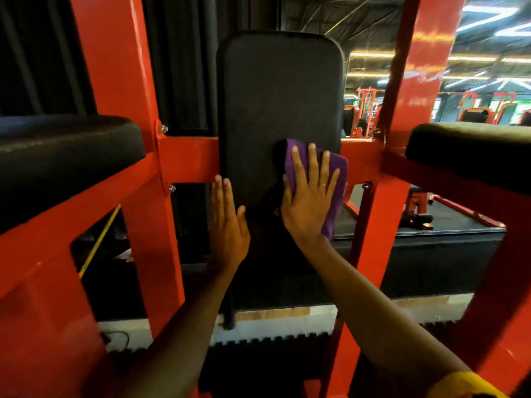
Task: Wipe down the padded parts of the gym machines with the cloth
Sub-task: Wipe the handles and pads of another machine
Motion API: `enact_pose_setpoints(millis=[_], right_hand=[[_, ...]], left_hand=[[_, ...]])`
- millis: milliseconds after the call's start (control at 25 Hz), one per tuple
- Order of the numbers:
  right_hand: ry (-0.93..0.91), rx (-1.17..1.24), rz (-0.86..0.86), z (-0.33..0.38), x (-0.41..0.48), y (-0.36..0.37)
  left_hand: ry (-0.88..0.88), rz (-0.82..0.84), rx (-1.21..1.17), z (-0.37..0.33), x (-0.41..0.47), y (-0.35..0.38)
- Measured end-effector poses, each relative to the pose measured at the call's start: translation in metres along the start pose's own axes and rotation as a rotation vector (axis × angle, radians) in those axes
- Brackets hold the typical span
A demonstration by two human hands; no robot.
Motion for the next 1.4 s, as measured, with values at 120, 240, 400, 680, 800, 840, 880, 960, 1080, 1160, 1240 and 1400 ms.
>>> enact_pose_setpoints(millis=[120,240,400,680,800,840,880,960,1080,1160,1240,1400], right_hand=[[-0.283,0.005,0.031,0.033,-0.05,0.013],[-0.569,-0.035,0.067,0.017,-0.117,0.027],[-0.409,-0.076,0.038,-0.013,-0.072,0.013],[-0.386,0.004,-0.022,0.038,-0.008,-0.003],[-0.732,-0.049,0.029,0.038,-0.078,0.016],[-0.796,-0.069,0.032,0.033,-0.091,0.019],[-0.822,-0.078,0.026,0.032,-0.089,0.019],[-0.788,-0.073,0.002,0.045,-0.059,0.013],[-0.654,-0.008,-0.037,0.087,0.0,-0.002],[-0.585,0.035,-0.043,0.103,0.019,-0.005],[-0.594,0.044,-0.025,0.099,0.001,0.0],[-0.718,-0.036,0.049,0.06,-0.087,0.02]], left_hand=[[0.027,0.006,-0.017,0.003,-0.001,0.0],[0.003,0.017,-0.054,0.0,0.0,0.0],[-0.007,0.027,-0.053,-0.003,-0.002,-0.001],[-0.05,-0.077,-0.115,0.005,-0.011,-0.004],[-0.048,-0.118,-0.127,0.017,-0.025,-0.003],[-0.053,-0.126,-0.13,0.02,-0.029,-0.003],[-0.052,-0.136,-0.128,0.02,-0.031,-0.003],[-0.054,-0.151,-0.112,0.019,-0.032,-0.004],[-0.047,-0.146,-0.1,0.015,-0.031,-0.004],[0.001,-0.141,-0.127,0.014,-0.031,-0.004],[-0.007,-0.106,-0.164,0.021,-0.033,-0.002],[-0.104,-0.098,-0.207,0.032,-0.035,0.0]])
Point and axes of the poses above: each hand's wrist, its own x-axis towards the middle knuckle, its own y-axis out of the palm, z = x × y, the point moved 9 cm from there along x, towards the middle knuckle, and after that the axes turned 14 degrees about -x, right-handed, at the moved point
